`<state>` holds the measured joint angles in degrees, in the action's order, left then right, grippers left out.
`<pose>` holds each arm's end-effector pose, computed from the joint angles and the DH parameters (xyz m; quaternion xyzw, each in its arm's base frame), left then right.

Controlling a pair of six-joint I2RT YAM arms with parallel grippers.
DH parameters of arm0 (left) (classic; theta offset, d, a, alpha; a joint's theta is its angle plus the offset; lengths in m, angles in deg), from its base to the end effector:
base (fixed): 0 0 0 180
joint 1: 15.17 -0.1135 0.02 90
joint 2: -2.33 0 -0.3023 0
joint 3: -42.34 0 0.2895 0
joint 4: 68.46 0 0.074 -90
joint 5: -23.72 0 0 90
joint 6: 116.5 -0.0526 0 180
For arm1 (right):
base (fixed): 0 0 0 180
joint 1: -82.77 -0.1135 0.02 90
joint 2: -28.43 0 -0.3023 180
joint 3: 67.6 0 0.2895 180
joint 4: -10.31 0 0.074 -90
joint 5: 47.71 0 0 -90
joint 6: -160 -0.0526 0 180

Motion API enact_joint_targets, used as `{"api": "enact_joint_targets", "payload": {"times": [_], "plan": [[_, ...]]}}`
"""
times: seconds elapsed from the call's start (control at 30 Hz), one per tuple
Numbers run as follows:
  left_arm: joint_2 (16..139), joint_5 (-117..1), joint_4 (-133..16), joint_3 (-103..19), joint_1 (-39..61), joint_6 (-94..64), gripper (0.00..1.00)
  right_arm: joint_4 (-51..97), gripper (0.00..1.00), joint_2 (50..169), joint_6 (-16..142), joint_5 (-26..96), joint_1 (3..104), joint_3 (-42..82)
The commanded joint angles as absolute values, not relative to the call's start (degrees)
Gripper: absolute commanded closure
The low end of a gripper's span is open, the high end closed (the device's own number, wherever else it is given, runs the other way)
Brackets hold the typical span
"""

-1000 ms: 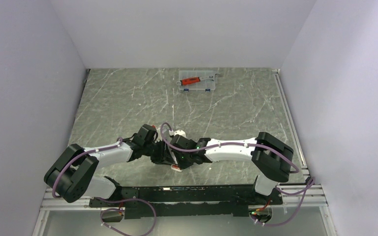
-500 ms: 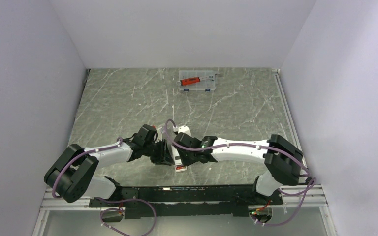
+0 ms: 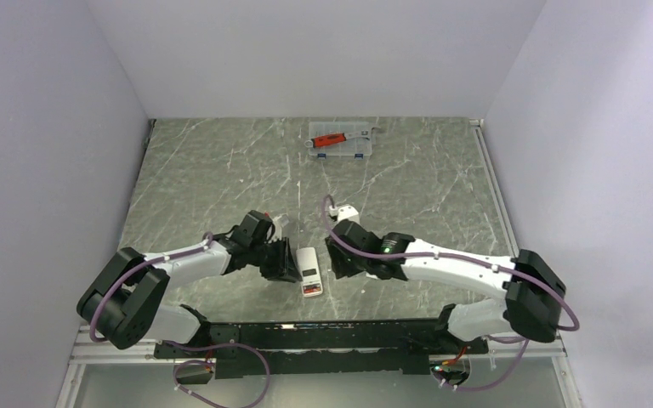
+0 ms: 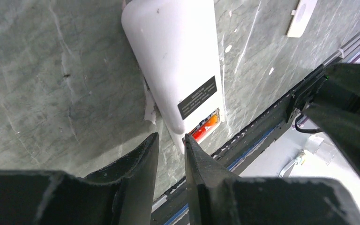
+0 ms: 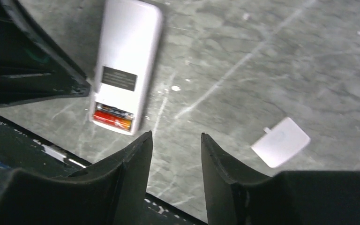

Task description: Load the batteries into the remote control

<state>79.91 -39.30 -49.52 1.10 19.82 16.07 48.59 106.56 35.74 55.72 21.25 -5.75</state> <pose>0.1969 -0.1669 0.1378 0.0081 0.9307 -0.3553 0.0867 0.1577 0.2652 0.2262 -0.1883 0.9278 0.1496 0.2853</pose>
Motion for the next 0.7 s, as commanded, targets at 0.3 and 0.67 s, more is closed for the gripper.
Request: {"api": "enact_joint_targets", "payload": {"times": [0.3,0.67], "plan": [[84.7,-43.0,-46.6,-5.7,20.0,12.8,0.56,48.0,0.49,91.8,36.2,51.2,32.8,-16.9],[92.5,-42.9,-47.7,-11.3,20.0,10.3,0.49,48.3,0.19,89.2,35.0,48.4,37.2,-20.6]]}}
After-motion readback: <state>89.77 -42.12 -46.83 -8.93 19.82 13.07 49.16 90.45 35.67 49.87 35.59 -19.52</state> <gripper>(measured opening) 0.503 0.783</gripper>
